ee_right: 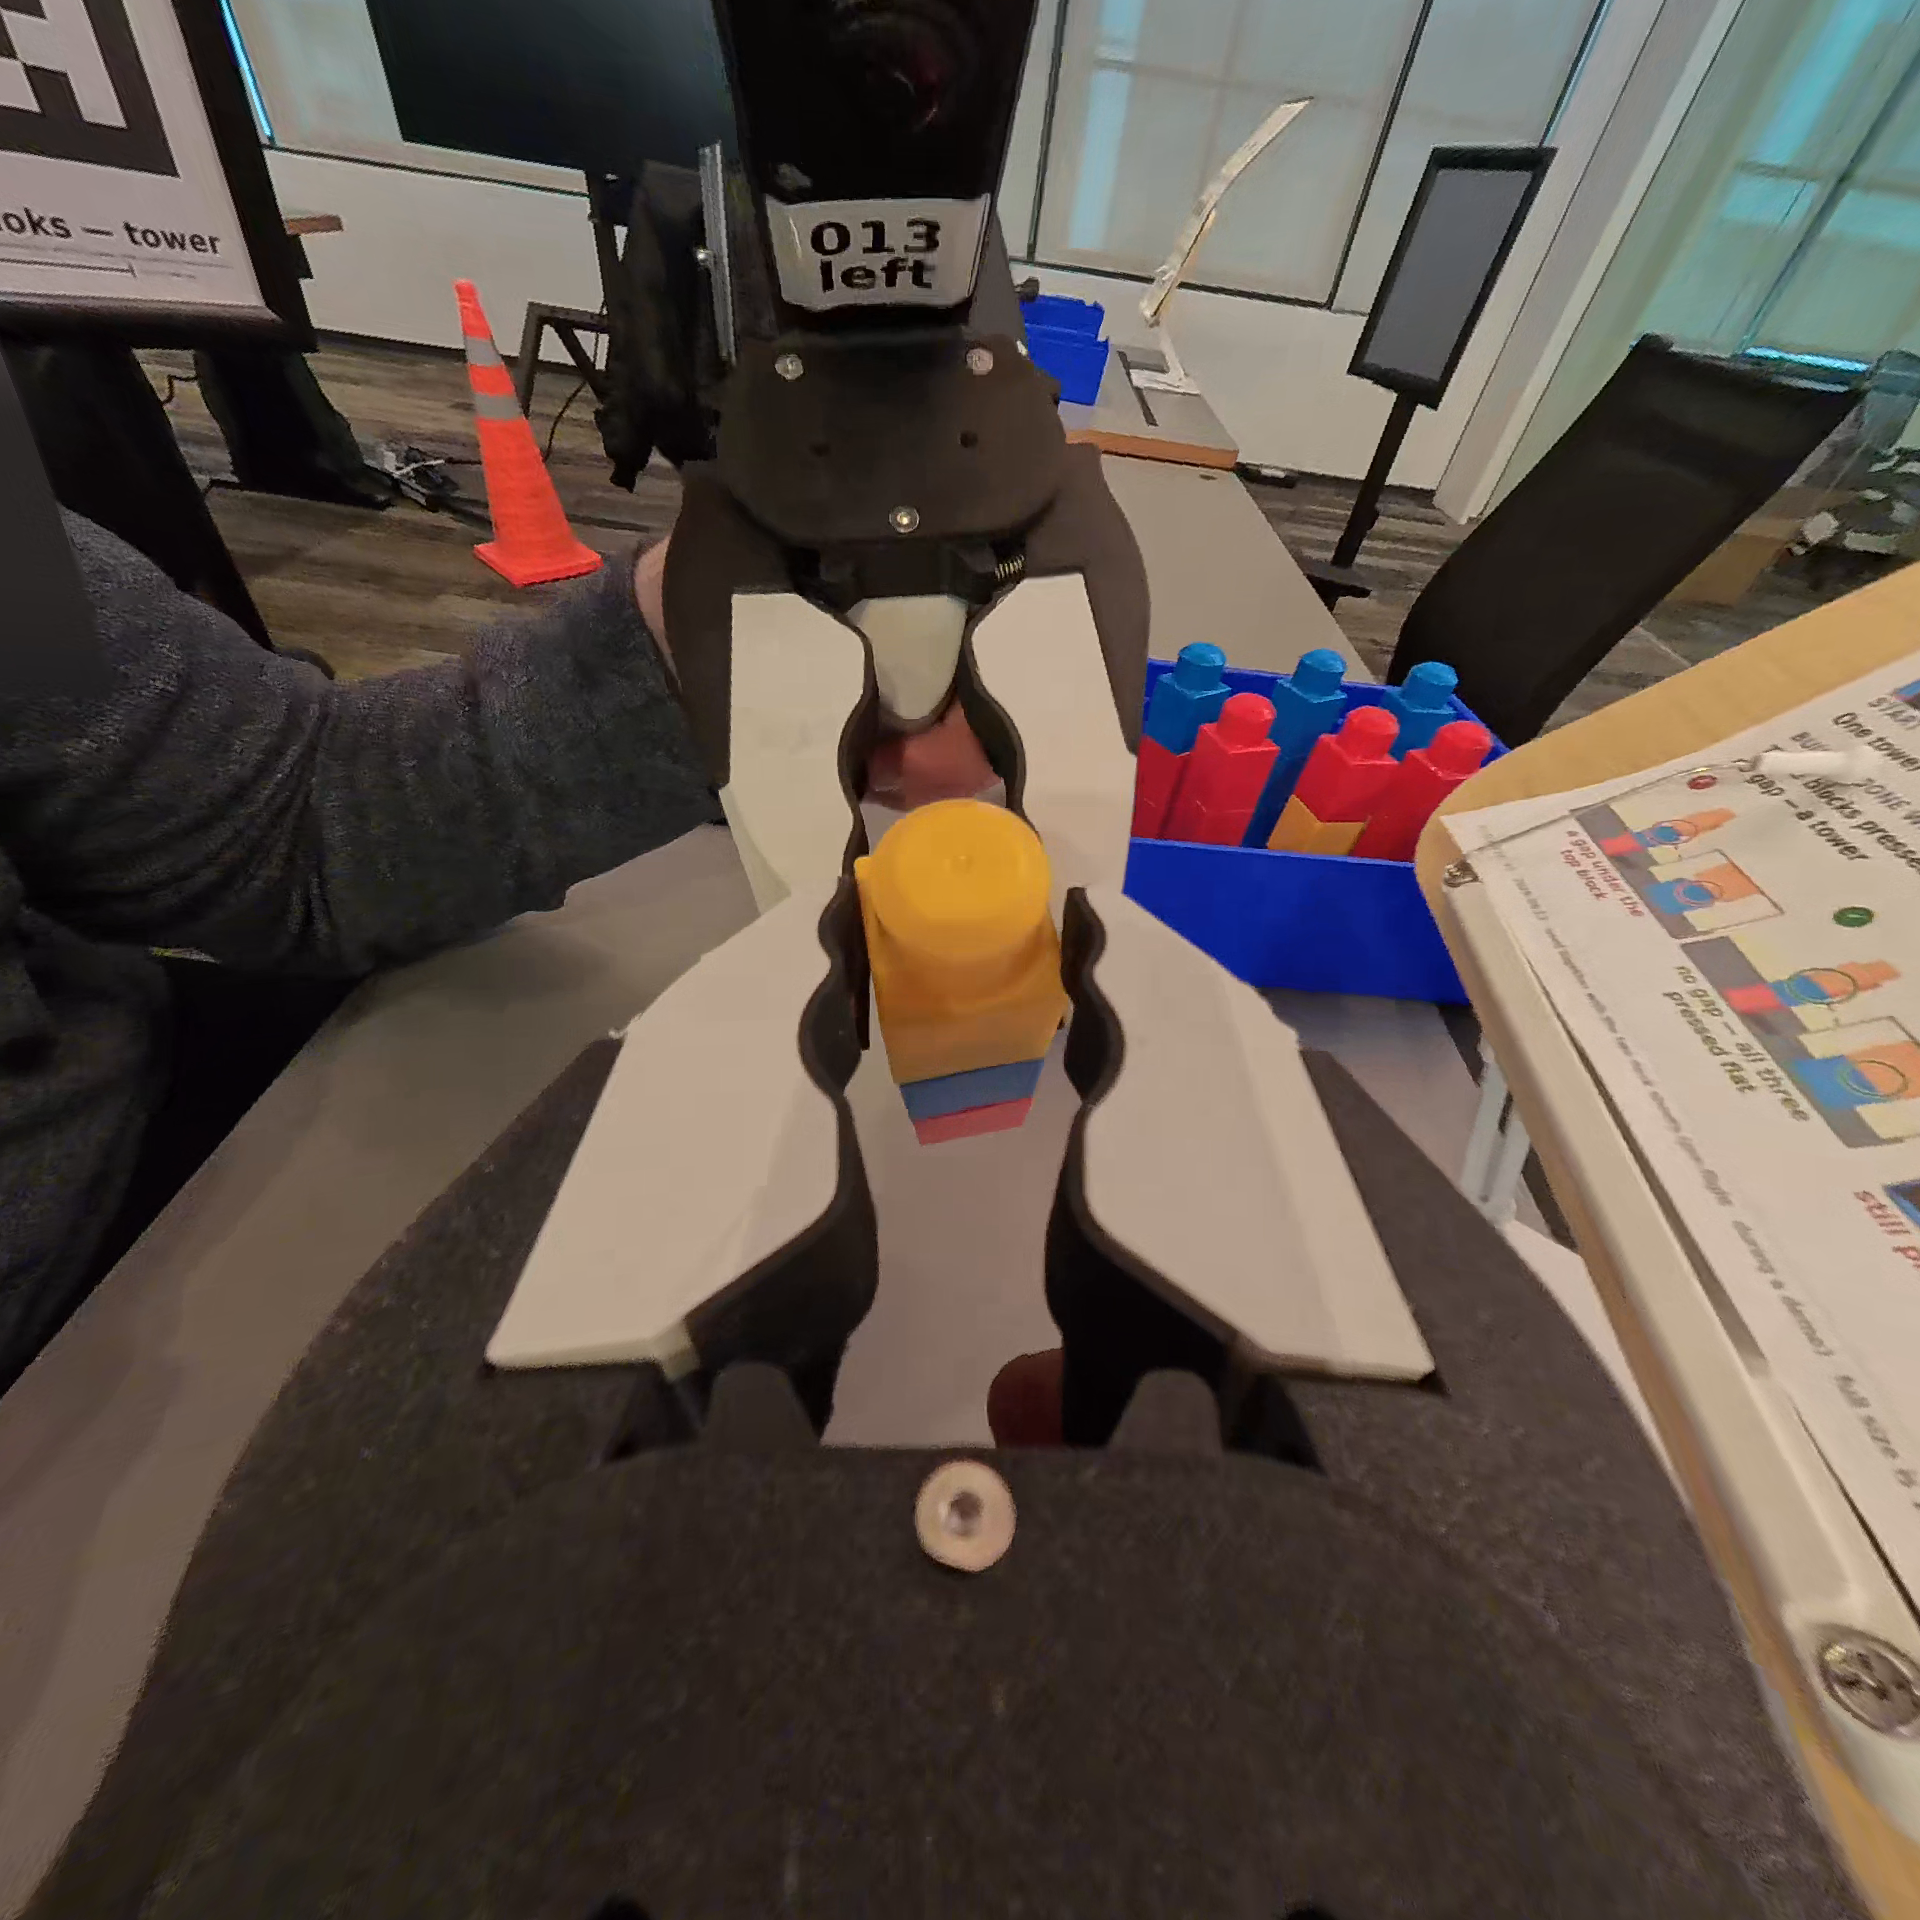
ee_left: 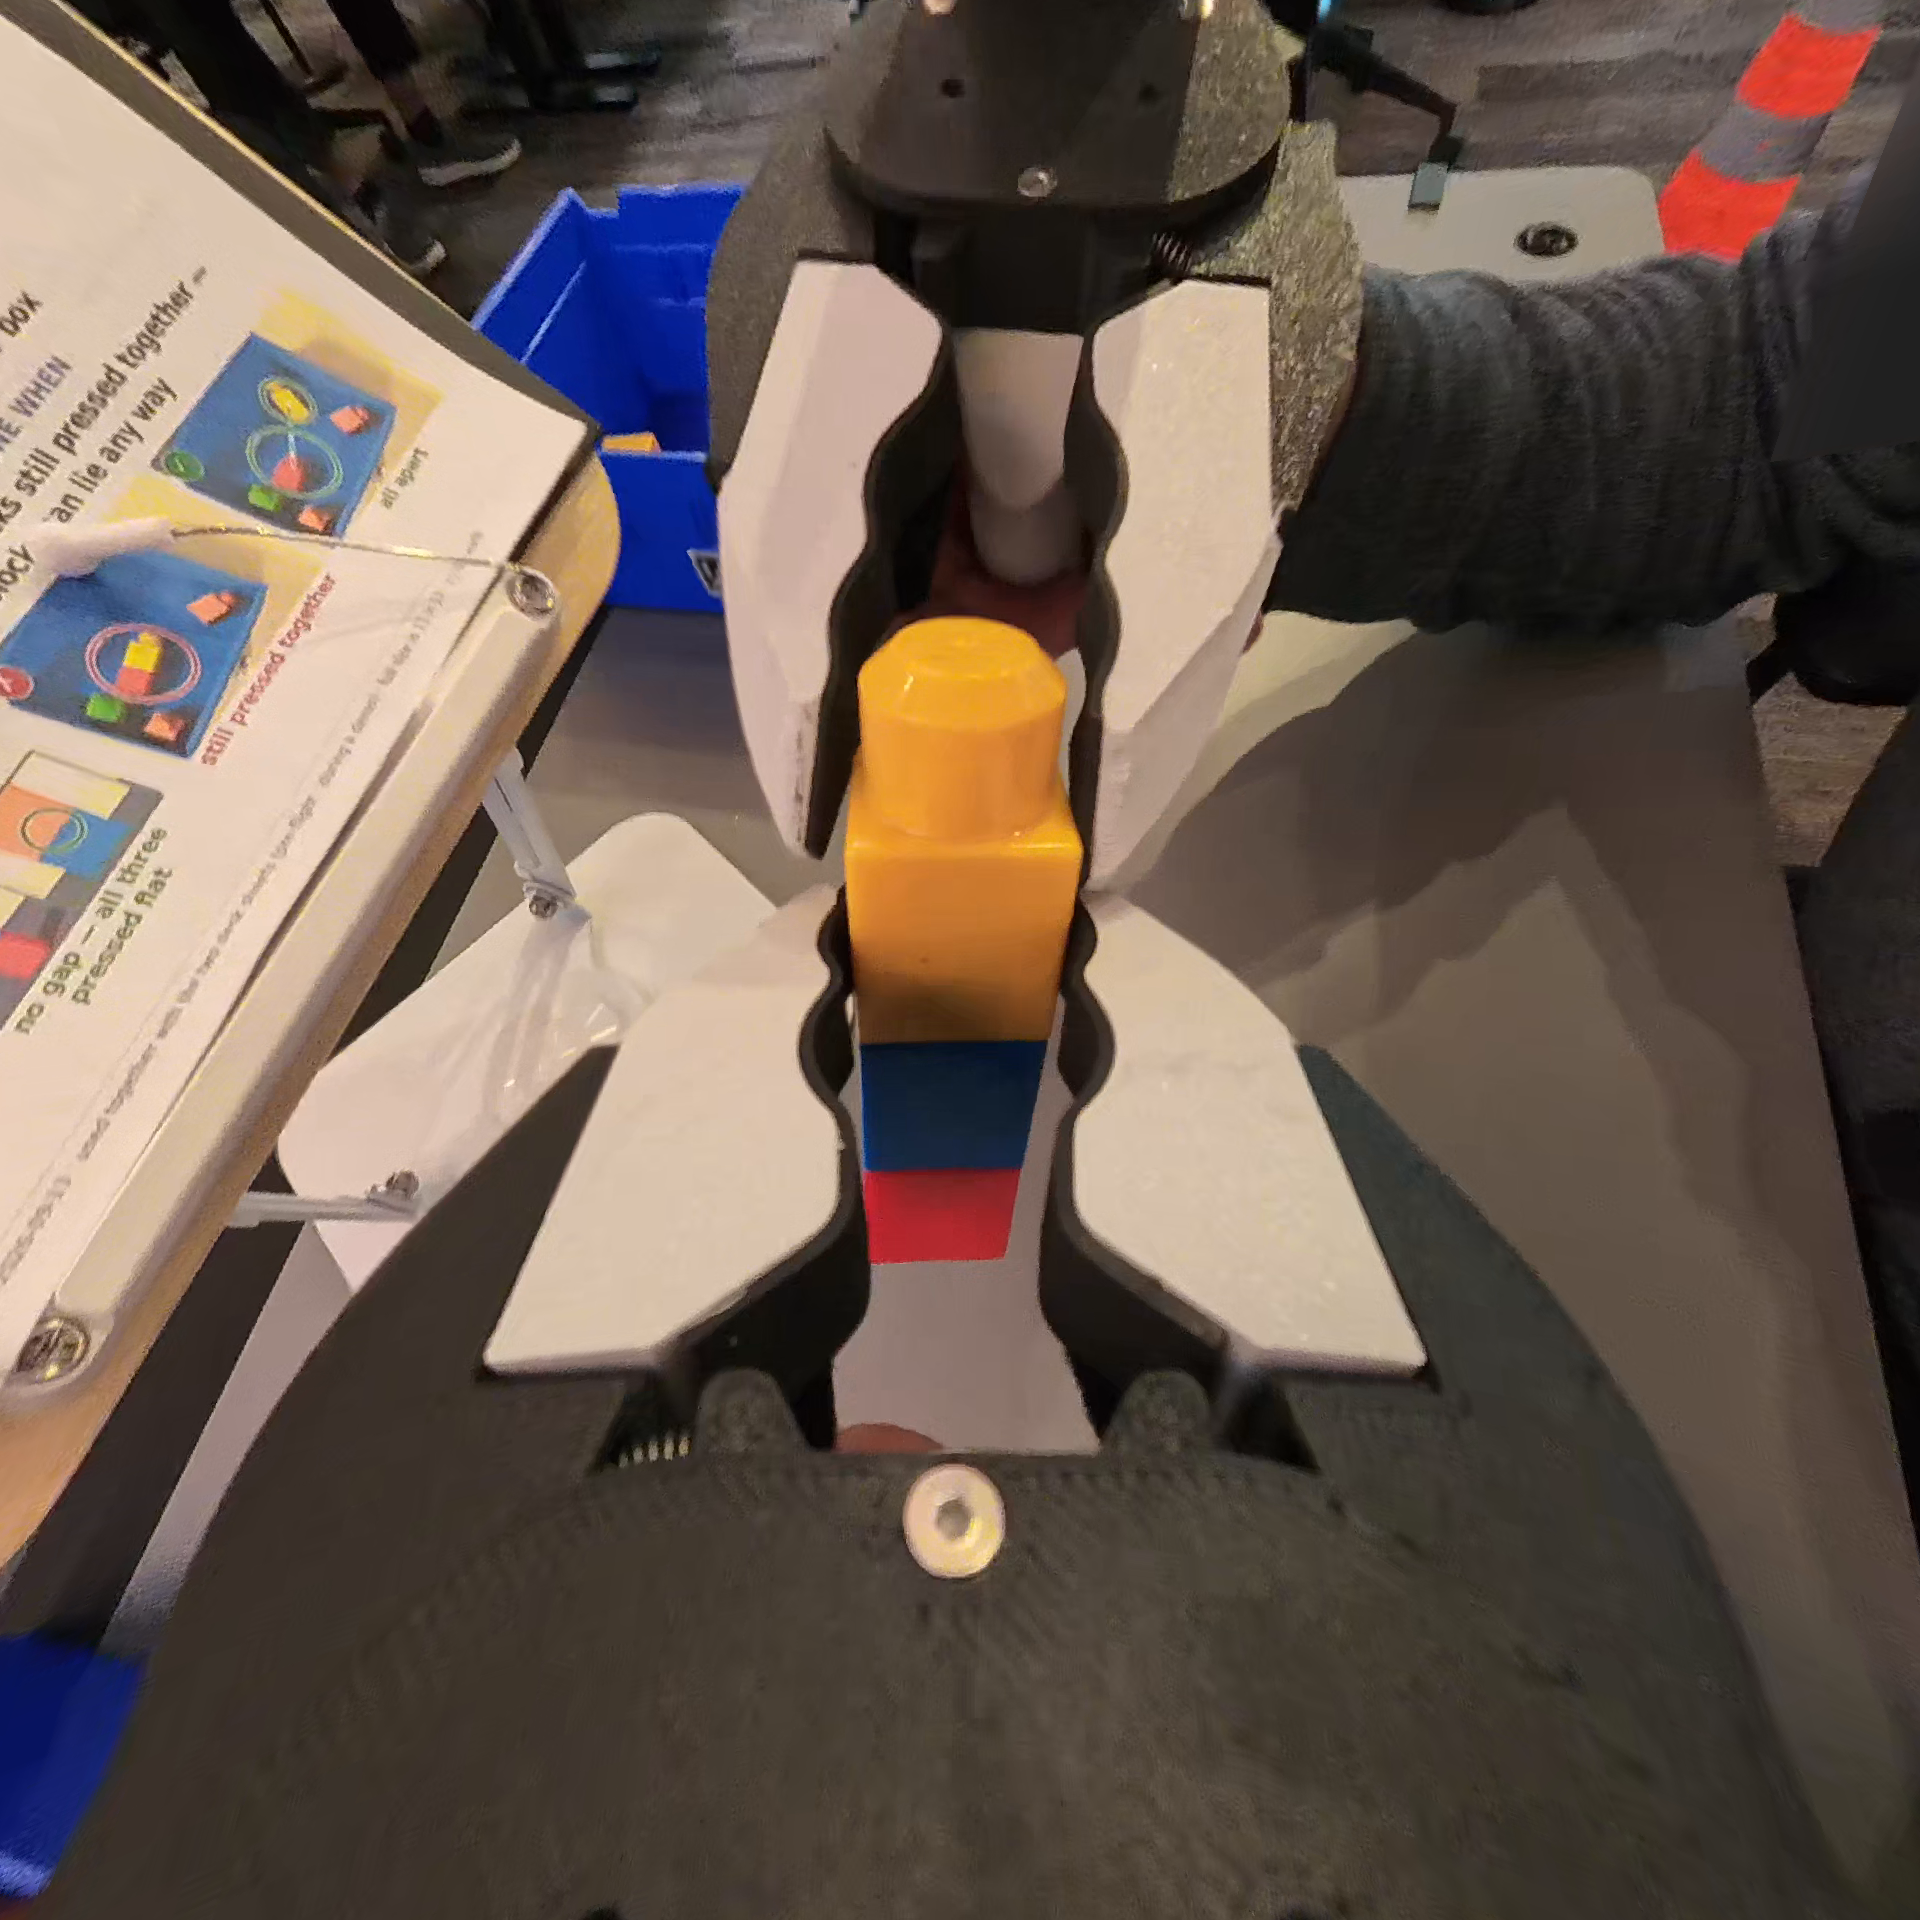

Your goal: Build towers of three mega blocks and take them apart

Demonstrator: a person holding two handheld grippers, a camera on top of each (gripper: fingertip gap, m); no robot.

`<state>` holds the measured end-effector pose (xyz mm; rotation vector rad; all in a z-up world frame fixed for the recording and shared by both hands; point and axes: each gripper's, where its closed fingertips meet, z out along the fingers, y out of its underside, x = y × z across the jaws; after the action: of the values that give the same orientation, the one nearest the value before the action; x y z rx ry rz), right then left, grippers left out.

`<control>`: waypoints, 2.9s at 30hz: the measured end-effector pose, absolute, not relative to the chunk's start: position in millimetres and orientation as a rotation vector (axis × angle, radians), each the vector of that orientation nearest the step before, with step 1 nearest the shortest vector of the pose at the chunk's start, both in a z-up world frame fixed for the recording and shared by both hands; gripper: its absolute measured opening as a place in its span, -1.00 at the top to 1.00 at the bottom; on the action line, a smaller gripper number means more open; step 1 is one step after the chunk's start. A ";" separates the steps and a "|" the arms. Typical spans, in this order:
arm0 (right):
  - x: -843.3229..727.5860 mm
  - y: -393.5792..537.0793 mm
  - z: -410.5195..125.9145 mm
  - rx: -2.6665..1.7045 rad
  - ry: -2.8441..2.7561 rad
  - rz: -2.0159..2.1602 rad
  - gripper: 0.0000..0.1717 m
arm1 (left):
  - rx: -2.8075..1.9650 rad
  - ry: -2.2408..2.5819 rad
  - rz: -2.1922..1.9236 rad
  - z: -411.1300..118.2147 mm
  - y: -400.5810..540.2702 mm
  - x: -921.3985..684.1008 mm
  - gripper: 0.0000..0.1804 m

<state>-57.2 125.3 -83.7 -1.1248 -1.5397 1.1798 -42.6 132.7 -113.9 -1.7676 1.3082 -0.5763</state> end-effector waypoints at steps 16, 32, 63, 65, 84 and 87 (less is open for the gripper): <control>-38.3 142.3 -65.9 -1.145 -1.471 1.187 0.51 | -1.761 1.422 -0.594 -129.9 150.8 -23.4 0.59; 16.4 169.6 -1.6 -1.131 -1.249 1.021 0.57 | -1.802 1.395 -0.511 -129.7 157.1 -40.6 0.60; 50.8 180.9 -71.3 -1.379 -1.547 0.841 0.49 | -1.761 1.402 -0.662 -137.8 163.7 26.1 0.58; 30.3 164.1 -80.1 -1.364 -1.621 0.857 0.47 | -1.752 1.418 -0.666 -137.0 159.8 28.1 0.59; 11.9 150.0 -68.5 -1.292 -1.549 1.072 0.64 | -1.725 1.434 -0.707 -136.9 156.6 30.1 0.56; 9.9 148.7 -83.2 -1.350 -1.609 1.052 0.45 | -1.727 1.437 -0.721 -137.7 155.7 31.4 0.56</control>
<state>9.9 148.7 -83.2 -1.3497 -1.6092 1.0522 31.4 155.7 -137.7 -1.7275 1.4369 -0.7209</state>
